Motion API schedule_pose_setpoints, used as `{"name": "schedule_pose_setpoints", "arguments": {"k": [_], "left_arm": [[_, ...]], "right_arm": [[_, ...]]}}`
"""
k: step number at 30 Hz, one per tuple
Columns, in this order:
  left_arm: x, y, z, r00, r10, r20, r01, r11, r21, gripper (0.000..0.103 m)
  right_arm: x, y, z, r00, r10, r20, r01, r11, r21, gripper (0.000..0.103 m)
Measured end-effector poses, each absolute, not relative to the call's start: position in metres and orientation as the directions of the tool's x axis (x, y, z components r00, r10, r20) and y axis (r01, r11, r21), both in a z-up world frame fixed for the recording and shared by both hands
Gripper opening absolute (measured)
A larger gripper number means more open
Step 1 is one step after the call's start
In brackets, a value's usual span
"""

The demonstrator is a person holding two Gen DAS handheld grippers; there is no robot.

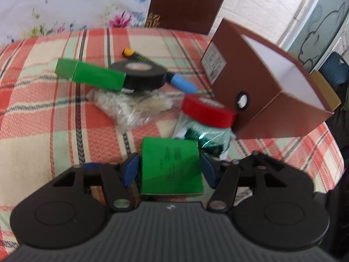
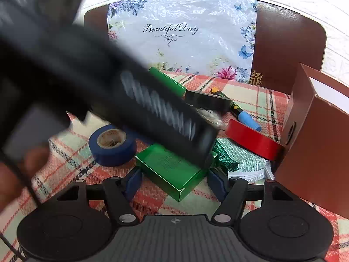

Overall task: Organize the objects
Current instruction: 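Grasp the green box with the left gripper and drop it into the brown box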

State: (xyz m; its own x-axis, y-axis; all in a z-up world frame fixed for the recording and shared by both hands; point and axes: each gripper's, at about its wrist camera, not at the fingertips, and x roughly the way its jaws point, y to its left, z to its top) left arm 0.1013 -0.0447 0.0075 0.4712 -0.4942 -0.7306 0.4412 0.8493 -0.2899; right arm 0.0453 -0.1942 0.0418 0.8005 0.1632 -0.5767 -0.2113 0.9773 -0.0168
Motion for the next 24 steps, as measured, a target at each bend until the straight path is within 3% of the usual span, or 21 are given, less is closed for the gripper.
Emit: {"name": "schedule_pose_setpoints", "arguments": {"k": [3,13,16,24], "left_arm": [[0.093,-0.038,0.022,0.494,-0.501,-0.711,0.428,0.852,-0.303,0.062],[0.071,-0.102,0.127,0.638,-0.543,-0.546,0.581,0.805,-0.122,0.061],[0.075,-0.146,0.128,0.619,-0.580,-0.529,0.630,0.769,-0.107,0.061],[0.095,-0.235,0.098,0.508,-0.646,-0.570,0.684,0.705,-0.188,0.061]], "right_arm": [[0.039,-0.194,0.046,0.820,0.176,-0.544,-0.222,0.975,-0.020,0.062],[0.011,-0.226,0.119,0.969,0.062,-0.238,-0.103,0.981,-0.167,0.063],[0.009,-0.262,0.127,0.974,-0.012,-0.227,-0.030,0.983,-0.179,0.063],[0.008,-0.359,0.111,0.937,-0.133,-0.323,0.115,0.991,-0.074,0.063]]}}
